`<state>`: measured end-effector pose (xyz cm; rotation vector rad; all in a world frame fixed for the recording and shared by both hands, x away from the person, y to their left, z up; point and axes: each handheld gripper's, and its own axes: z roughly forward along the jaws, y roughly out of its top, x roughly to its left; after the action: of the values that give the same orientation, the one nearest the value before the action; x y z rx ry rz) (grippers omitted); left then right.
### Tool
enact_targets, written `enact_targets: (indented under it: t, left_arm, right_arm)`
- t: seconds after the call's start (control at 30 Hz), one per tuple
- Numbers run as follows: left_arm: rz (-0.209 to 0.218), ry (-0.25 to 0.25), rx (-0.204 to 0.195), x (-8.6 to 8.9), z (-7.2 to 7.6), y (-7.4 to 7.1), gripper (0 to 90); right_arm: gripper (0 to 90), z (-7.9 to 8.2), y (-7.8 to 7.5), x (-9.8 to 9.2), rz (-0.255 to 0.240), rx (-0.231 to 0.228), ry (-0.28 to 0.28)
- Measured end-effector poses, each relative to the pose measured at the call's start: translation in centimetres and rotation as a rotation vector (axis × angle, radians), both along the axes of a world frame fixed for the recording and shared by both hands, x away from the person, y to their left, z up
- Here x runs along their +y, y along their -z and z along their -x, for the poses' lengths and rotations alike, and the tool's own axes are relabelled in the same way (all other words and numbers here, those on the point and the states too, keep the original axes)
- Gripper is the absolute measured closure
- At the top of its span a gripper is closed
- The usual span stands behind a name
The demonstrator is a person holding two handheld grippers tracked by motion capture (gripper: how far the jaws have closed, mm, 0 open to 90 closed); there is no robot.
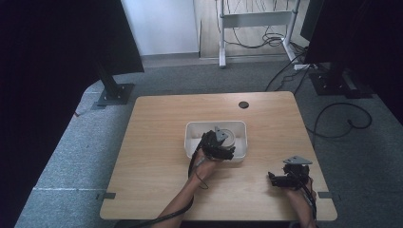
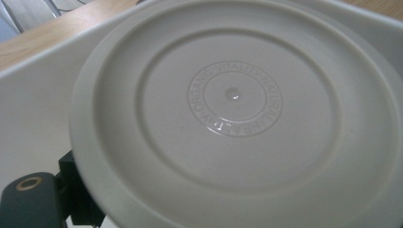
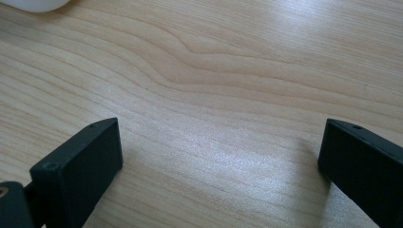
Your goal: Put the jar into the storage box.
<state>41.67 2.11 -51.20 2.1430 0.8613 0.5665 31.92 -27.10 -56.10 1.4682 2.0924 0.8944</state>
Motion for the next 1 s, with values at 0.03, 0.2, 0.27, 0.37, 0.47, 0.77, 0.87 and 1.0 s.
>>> enact_targets:
  t: [0.03,0.2,0.27,0.37,0.47,0.77,0.87,1.0]
  left_arm:
    - [-0.002,-0.004,0.003,0.0,0.0,0.2,10.5]
    - [-0.020,-0.015,0.016,-0.3,-0.2,0.7,10.5]
    - [-0.022,-0.020,0.024,-0.4,-0.2,0.9,10.5]
    - [-0.027,-0.027,0.042,-0.5,-0.4,1.2,10.4]
    - [0.008,-0.041,0.063,-0.2,-0.7,1.3,10.4]
    - [0.034,-0.042,0.116,0.2,-1.2,1.3,10.1]
    - [0.035,-0.039,0.119,0.2,-1.2,1.3,9.6]
    - [0.045,-0.038,0.128,0.2,-1.1,1.2,5.2]
  right_arm:
    - [0.6,0.0,0.0,0.0,0.000,0.000,0.000]
    - [0.6,0.0,0.0,0.0,0.000,0.000,0.000]
    - [0.6,0.0,0.0,0.0,0.000,0.000,0.000]
    - [0.6,0.0,0.0,0.0,-0.001,0.000,-0.001]
    - [0.6,0.0,0.0,0.0,0.000,0.000,-0.002]
    - [0.6,0.0,0.0,0.0,0.000,0.000,-0.002]
    - [0.6,0.0,0.0,0.0,0.000,0.000,-0.002]
    - [0.6,0.0,0.0,0.0,0.000,0.000,-0.002]
